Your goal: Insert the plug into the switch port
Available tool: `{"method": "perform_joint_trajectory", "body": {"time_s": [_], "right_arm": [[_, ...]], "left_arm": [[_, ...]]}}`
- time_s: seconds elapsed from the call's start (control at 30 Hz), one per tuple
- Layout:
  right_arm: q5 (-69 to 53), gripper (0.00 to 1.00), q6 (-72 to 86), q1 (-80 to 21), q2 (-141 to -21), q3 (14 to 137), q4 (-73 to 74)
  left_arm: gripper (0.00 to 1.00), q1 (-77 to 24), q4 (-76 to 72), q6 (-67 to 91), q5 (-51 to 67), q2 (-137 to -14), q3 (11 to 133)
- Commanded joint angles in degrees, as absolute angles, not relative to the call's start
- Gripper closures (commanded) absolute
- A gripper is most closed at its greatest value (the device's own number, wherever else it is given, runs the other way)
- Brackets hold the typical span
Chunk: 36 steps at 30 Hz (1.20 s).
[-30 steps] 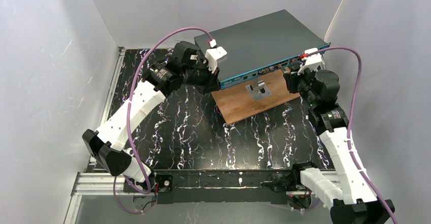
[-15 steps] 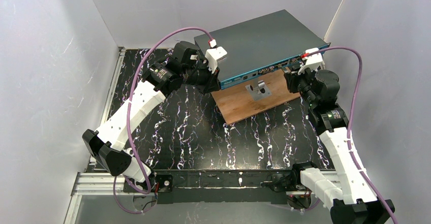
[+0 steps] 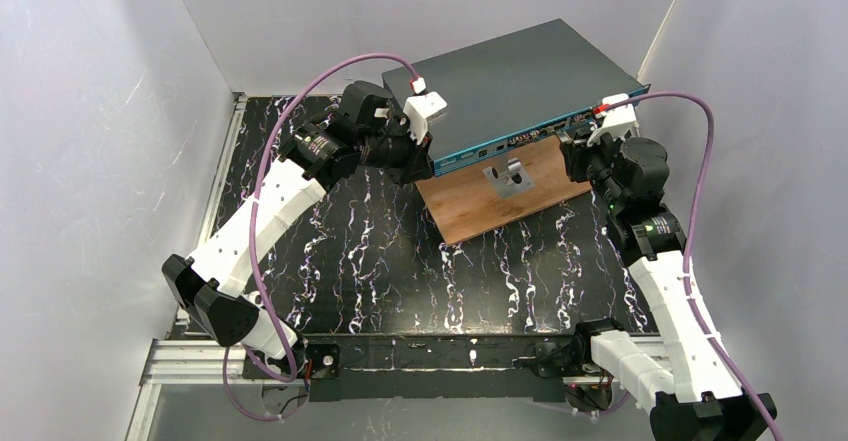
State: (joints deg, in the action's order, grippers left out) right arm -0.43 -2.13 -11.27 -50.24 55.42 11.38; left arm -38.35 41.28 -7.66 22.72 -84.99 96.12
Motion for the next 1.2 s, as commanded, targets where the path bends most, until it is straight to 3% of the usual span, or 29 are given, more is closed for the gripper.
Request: {"method": "perform_joint_trajectory", "body": {"time_s": [0.0,1.17], "right_arm": [[-2.1,0.99,-2.5,-11.3,-49.1,57.4,8.1],[-2.6,0.99,-1.7,-11.3,-49.6,57.8,6.6]], "left_arm": [[1.00,-38.1,41.8,-7.4,23.6,-84.3,98.0],[1.00,-38.1,41.9,-7.3,23.8,-84.3,98.1]]}}
